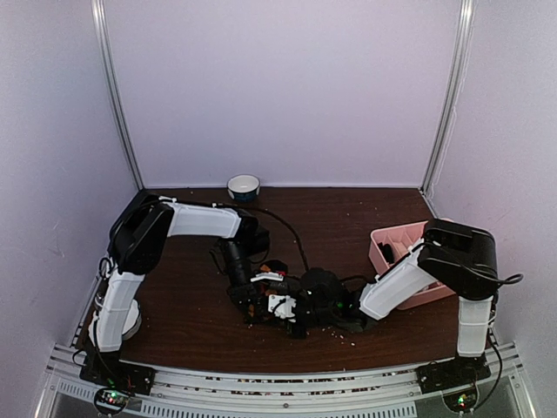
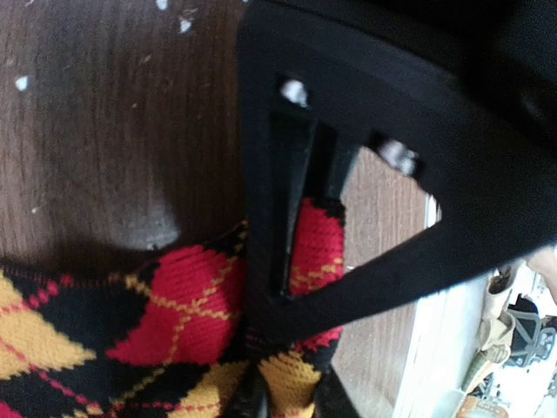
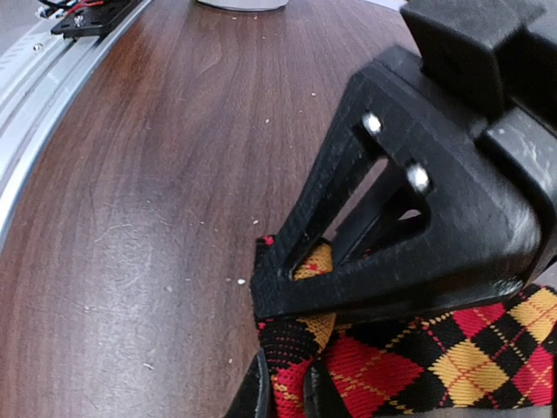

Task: Roll the socks
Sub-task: Roll the sock.

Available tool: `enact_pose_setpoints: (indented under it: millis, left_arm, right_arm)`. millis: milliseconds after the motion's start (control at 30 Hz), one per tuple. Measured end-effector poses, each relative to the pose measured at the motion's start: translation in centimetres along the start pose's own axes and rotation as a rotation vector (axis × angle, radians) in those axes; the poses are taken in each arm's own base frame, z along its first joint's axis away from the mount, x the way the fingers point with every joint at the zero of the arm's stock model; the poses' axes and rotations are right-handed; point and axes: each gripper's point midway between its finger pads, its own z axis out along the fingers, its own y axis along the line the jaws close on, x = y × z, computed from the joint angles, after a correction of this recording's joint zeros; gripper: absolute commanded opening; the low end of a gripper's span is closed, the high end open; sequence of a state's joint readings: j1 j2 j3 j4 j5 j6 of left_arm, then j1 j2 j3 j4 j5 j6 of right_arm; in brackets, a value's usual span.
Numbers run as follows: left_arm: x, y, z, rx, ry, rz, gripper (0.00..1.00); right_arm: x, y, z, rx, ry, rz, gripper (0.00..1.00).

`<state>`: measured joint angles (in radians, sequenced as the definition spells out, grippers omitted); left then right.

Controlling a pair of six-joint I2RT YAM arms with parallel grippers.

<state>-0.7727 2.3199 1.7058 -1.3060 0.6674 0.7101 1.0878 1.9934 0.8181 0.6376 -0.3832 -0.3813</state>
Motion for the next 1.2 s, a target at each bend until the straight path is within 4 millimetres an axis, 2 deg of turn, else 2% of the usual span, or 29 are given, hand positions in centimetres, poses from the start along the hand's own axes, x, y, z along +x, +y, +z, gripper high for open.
enact_pose_setpoints:
  millis: [33,67,233,333,467,567,667,700,767,833,867,933,1000,1067,1200]
  left_arm:
    - [0.0,-0.1,-0.1,-0.004,0.000,0.001,0.78]
    - [0.0,-0.2,-0.2,-0.015,-0.002,0.002,0.96]
    - [0.3,-0.1,-3.1,-0.211,0.002,0.044,0.98]
    - [-0.1,0.5,-6.7,-0.412,-0.016,0.069,0.98]
    - [-0.2,1.6,-12.6,-0.685,-0.092,0.028,0.98]
    - [1.9,3.8,-15.6,-0.744,-0.134,-0.087,0.98]
    - [4.5,7.0,-16.7,-0.729,-0.169,-0.188,0.98]
    - [5.6,7.8,-16.5,-0.738,-0.169,-0.205,0.98]
    - [6.5,7.3,-15.0,-0.749,-0.157,-0.168,0.98]
    - [6.0,4.7,-12.8,-0.747,-0.142,-0.052,0.98]
    - [5.1,2.7,-11.7,-0.748,-0.149,0.042,0.96]
    - [3.2,-0.7,-10.3,-0.749,-0.166,0.211,0.88]
    - [1.5,-3.1,-9.1,-0.744,-0.168,0.354,0.82]
    - [0.2,-3.9,-7.9,-0.735,-0.158,0.446,0.78]
    - [-0.3,-3.4,-5.0,-0.706,-0.098,0.512,0.69]
  right_arm:
    - [0.0,0.1,0.0,-0.007,0.001,0.022,0.00]
    - [0.1,0.2,0.0,-0.015,0.002,0.045,0.00]
    - [0.5,-0.3,-0.4,-0.051,0.000,0.199,0.00]
    - [0.8,-0.5,-0.7,-0.078,-0.002,0.283,0.00]
    - [1.0,-0.5,-0.9,-0.102,0.003,0.353,0.00]
    - [1.0,-0.4,-0.8,-0.121,0.017,0.390,0.00]
    - [1.0,-0.6,-0.7,-0.140,0.039,0.434,0.00]
    - [1.0,-0.7,-0.6,-0.148,0.044,0.448,0.00]
    - [1.1,-1.1,-0.5,-0.163,0.058,0.492,0.00]
    - [1.0,-1.4,-0.2,-0.182,0.071,0.534,0.00]
    - [1.1,-1.6,0.0,-0.192,0.079,0.564,0.00]
    - [1.3,-2.0,0.2,-0.215,0.089,0.620,0.00]
    - [1.3,-2.5,0.4,-0.245,0.098,0.687,0.00]
    - [1.4,-2.8,0.6,-0.273,0.105,0.747,0.00]
    - [1.5,-3.0,0.6,-0.329,0.121,0.864,0.00]
